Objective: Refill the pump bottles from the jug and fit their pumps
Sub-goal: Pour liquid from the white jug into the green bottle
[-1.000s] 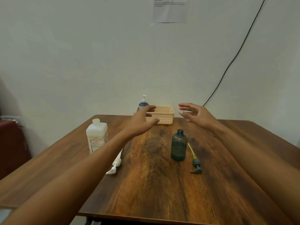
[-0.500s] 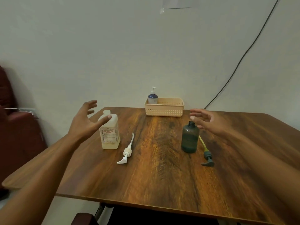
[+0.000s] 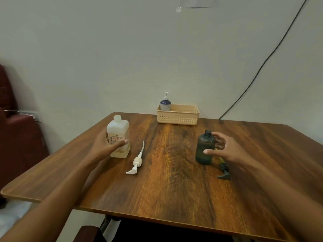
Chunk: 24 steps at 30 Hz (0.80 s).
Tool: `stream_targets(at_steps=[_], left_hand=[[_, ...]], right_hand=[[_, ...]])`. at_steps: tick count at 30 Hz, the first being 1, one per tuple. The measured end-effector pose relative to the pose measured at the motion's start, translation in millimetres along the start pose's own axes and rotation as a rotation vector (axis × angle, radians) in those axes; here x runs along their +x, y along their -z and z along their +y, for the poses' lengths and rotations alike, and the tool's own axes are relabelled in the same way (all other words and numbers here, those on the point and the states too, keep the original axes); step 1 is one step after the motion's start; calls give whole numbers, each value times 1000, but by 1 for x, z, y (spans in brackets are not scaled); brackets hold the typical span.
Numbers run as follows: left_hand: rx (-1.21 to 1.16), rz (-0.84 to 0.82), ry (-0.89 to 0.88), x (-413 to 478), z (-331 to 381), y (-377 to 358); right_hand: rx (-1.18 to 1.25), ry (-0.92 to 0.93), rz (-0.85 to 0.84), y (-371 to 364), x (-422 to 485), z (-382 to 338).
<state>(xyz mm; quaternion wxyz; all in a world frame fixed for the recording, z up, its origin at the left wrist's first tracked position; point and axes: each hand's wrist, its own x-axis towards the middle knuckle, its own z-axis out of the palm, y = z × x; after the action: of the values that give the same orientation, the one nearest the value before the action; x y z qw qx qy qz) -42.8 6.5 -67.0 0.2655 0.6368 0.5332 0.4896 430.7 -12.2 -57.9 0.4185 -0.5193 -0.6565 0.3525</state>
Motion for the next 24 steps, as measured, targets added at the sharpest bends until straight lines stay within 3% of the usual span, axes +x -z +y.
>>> stream_targets(at_steps=[9, 24], left_hand=[[-18, 78, -96, 5, 22, 1], [37, -51, -316, 32, 126, -49]], right_hand=[[13, 50, 126, -10, 0, -11], [-21, 315, 148, -22, 29, -106]])
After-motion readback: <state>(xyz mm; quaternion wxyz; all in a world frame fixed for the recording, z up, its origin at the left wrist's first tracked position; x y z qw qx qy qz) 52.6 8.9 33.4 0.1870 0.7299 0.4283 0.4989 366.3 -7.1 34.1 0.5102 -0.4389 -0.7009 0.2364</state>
